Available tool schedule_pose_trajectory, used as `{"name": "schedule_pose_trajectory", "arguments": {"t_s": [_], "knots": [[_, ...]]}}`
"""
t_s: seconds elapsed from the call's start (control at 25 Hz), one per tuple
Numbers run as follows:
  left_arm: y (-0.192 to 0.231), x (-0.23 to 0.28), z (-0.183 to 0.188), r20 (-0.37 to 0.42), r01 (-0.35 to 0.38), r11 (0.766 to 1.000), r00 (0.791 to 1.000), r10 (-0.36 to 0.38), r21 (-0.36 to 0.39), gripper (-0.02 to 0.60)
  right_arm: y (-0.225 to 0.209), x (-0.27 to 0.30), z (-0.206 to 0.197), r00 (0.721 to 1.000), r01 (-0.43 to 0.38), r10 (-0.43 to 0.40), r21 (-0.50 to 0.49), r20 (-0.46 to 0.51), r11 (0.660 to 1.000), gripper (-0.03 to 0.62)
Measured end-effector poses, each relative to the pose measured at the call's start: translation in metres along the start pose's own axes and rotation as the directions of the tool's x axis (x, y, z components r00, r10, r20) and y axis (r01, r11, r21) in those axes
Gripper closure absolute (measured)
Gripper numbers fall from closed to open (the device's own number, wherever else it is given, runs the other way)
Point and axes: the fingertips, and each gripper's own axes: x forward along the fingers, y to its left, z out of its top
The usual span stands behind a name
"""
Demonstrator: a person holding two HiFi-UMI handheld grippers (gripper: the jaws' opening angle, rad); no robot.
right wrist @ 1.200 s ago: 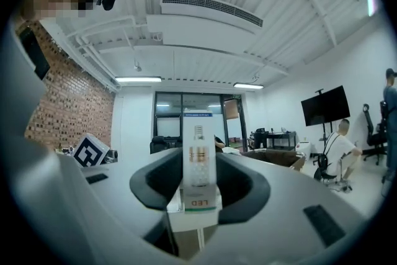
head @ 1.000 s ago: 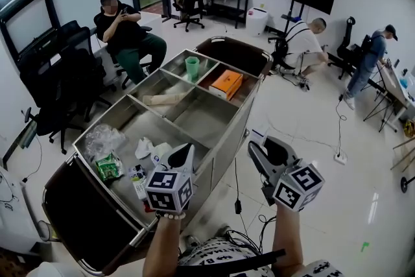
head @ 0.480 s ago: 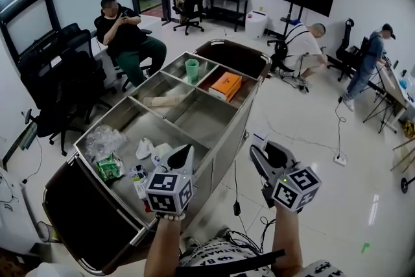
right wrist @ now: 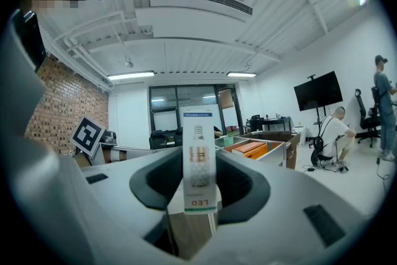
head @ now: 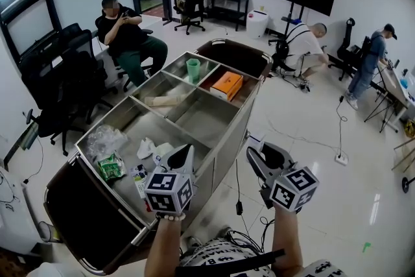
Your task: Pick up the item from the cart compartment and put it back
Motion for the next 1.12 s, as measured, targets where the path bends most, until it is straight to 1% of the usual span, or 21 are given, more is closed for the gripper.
{"name": "schedule_pose_trajectory", "arguments": {"t_s": [0.6,0.92,1.12], "knots": [[0.002,0.003,-0.001,-0.011,-0.008,1.0,1.0,0.008,0.002,0.577,0.0,0.005,-0.003,1.0,-0.004,0.004,0.01,-0.006,1.0,0.428],[0.006,0.002,-0.001,-0.01,-0.032,0.999,0.999,0.032,0.0,0.577,0.0,0.008,-0.002,1.0,-0.017,0.017,0.0,-0.012,1.0,0.428],[0.008,0.002,0.0,-0.013,-0.043,0.999,0.999,0.043,-0.001,0.577,-0.002,0.016,0.001,0.999,-0.033,0.033,-0.024,-0.025,0.999,0.428]]}}
